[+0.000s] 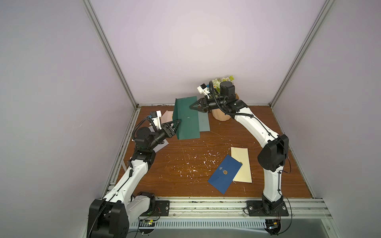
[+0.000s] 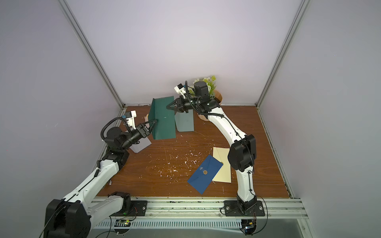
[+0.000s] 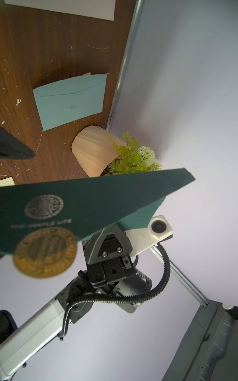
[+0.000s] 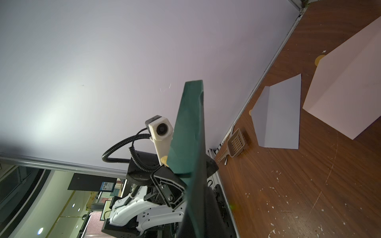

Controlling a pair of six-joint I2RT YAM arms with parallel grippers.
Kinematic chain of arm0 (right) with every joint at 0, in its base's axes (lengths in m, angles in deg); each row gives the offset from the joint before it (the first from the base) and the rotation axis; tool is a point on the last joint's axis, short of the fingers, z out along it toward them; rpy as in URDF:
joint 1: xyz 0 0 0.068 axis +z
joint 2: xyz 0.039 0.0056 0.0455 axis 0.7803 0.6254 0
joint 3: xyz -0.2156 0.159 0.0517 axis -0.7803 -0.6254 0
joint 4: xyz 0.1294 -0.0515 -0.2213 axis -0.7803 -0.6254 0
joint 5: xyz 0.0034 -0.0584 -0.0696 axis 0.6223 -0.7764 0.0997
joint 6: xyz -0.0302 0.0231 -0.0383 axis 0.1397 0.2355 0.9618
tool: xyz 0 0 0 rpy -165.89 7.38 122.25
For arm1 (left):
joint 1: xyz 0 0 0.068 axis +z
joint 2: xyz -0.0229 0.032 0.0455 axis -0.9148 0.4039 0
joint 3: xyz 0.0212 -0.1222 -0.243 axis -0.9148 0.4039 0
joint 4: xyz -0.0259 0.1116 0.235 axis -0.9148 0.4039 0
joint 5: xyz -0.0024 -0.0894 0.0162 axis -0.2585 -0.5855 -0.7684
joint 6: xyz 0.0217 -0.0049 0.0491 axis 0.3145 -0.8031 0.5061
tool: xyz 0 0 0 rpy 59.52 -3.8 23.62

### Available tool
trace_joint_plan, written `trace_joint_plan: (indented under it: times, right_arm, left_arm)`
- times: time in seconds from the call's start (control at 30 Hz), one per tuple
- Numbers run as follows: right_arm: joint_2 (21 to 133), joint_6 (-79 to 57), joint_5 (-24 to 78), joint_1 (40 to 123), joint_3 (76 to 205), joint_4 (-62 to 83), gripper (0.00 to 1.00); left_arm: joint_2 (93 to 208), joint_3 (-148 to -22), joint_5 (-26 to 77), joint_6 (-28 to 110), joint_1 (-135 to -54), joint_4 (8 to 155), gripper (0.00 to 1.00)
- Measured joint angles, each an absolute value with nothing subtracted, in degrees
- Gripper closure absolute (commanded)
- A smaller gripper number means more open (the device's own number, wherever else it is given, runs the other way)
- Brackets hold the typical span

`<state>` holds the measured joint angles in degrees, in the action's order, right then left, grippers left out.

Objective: Open the envelope
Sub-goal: Place the envelope at the center of the board.

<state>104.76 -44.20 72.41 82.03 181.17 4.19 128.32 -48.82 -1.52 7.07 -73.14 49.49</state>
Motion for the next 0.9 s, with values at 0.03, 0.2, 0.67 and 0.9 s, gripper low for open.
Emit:
trace_joint_plan:
  times: [0.03,0.2,0.67,0.9]
  right_arm:
    - [104.8,-44.3,72.5,82.0,181.2,4.4,1.00]
    - [104.8,-44.4,72.6,82.0,181.2,5.2,1.00]
    - [104.8,-45.2,73.9,81.6,181.1,6.4,1.00]
    - [104.8,-45.6,73.7,81.3,181.1,6.4,0.57]
  left_arm:
    - [128.5,-48.8,-1.9,6.5,-73.1,48.4,0.48]
    - [128.2,-48.8,-2.7,4.7,-73.1,44.8,0.61]
    - [128.7,-48.1,-4.6,-0.5,-72.8,37.8,1.00]
    - [131.6,-50.6,-8.1,-3.9,-72.7,35.1,1.00]
